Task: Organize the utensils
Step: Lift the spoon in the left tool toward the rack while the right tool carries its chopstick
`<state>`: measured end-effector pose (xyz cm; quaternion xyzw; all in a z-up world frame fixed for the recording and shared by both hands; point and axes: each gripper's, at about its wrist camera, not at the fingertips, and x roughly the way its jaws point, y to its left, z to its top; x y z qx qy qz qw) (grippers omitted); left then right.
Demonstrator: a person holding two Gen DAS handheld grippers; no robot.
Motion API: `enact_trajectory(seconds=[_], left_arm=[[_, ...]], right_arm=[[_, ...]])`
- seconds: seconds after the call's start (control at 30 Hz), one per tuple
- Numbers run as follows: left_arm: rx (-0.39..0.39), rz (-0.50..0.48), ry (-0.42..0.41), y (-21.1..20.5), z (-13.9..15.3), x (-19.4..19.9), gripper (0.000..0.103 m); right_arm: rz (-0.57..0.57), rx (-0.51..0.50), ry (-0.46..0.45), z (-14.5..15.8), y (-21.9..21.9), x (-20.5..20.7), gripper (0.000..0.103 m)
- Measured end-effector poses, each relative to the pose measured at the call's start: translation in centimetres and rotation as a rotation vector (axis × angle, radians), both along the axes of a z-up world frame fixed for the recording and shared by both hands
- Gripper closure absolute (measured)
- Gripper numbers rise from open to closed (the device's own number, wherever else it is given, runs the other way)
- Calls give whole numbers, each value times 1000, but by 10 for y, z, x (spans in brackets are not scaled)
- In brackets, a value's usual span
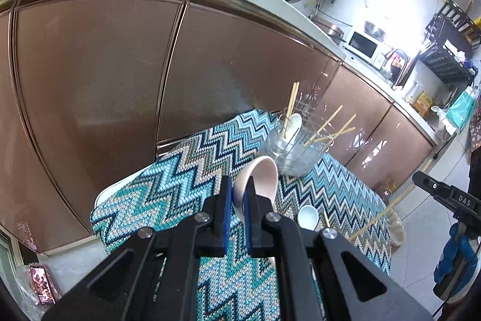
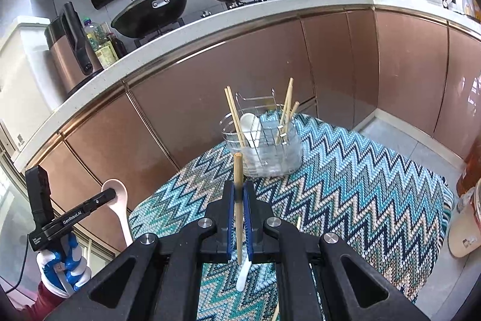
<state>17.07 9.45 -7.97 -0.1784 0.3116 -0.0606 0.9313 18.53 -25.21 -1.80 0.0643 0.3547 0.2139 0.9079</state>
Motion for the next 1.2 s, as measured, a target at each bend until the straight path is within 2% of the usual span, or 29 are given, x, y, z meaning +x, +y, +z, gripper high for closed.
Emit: enact_trajectory(seconds=[0.6, 0.97, 1.2], left_arm=[[-36, -3, -89, -14, 33, 34, 97], [-63, -15, -181, -22, 70, 90, 97], [20, 34, -278, -52, 93, 144, 97]], right_arm=[[65, 8, -114, 29, 29, 27, 97], [71, 35, -247, 59, 49, 72, 97], [17, -25, -337, 61, 46, 109, 97]])
